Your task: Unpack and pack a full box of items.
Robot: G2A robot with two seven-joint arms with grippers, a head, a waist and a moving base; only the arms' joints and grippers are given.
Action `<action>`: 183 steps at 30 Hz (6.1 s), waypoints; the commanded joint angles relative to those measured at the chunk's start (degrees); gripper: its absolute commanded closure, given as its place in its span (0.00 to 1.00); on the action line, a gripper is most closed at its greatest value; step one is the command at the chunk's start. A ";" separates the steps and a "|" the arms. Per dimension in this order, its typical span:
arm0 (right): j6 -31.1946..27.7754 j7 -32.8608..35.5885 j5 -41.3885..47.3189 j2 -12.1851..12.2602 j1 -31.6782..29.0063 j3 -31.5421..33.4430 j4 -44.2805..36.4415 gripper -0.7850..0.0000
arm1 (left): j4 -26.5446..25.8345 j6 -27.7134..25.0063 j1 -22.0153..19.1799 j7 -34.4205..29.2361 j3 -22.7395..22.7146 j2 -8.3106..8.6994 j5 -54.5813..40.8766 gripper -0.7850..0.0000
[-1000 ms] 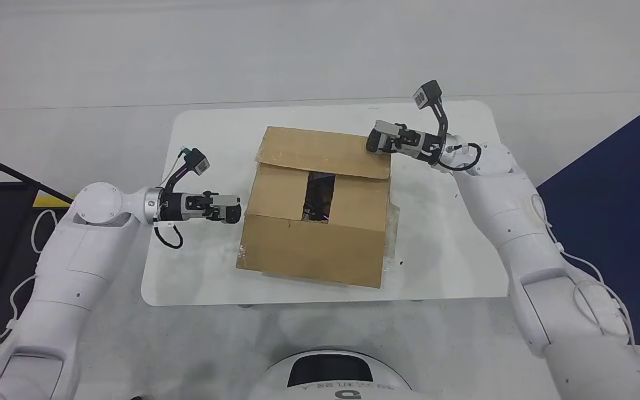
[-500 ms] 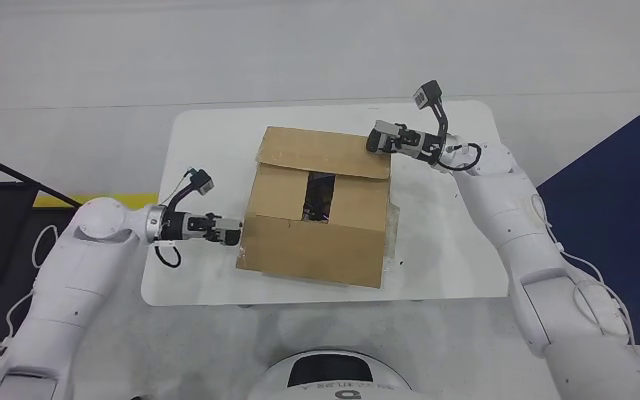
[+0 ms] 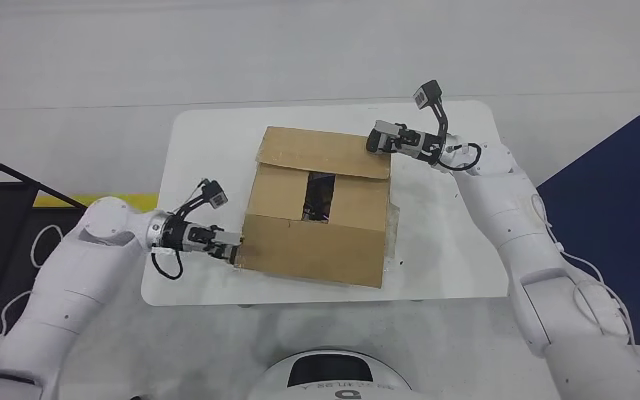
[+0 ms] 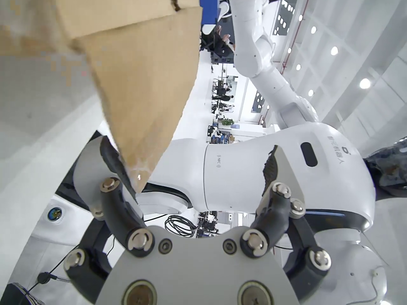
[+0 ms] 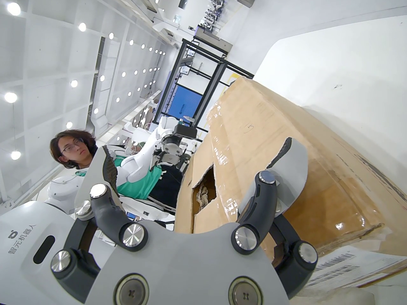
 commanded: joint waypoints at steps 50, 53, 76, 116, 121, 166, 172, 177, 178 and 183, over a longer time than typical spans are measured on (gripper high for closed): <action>3.47 -9.56 -9.77 5.42 -15.02 11.75 -18.97 0.00 | 31.61 -2.83 -24.85 2.81 17.86 -13.43 -17.20 0.00; 6.25 -5.55 -8.87 6.49 -19.12 13.92 -24.47 0.00 | 31.52 -2.69 -24.87 2.66 17.16 -13.83 -16.98 0.00; 13.92 -1.75 -7.59 8.10 -22.03 15.57 -22.52 0.00 | 27.13 -3.96 -25.64 3.93 11.48 -15.24 -11.26 0.00; 2.89 -0.33 -3.36 3.42 -7.80 2.16 -9.52 0.00 | 35.33 -7.28 -22.18 7.79 3.39 -14.98 -3.21 0.00; 2.89 -0.33 -3.36 3.42 -7.80 2.16 -9.52 0.00 | 39.29 -6.03 -23.74 6.01 4.91 -16.60 -5.61 0.00; 15.45 -53.08 -85.53 6.93 -34.46 3.71 -40.76 0.00 | 40.75 -5.58 -24.53 5.56 4.55 -17.10 -5.79 0.00; 16.01 -53.92 -81.64 5.93 -32.56 1.71 -39.42 0.00 | 40.75 -5.58 -24.53 5.56 4.55 -17.10 -5.79 0.00; 18.00 -62.12 -75.00 4.87 -31.34 2.27 -36.66 0.00 | 40.75 -5.58 -24.53 5.56 4.55 -17.10 -5.79 0.00; 19.30 -65.14 -75.14 4.69 -31.82 2.38 -36.57 0.00 | 40.75 -5.58 -24.53 5.56 4.55 -17.10 -5.79 0.00; 23.72 -75.13 -74.78 3.93 -34.10 2.49 -37.08 0.00 | 40.75 -5.58 -24.53 5.56 4.55 -17.10 -5.79 0.00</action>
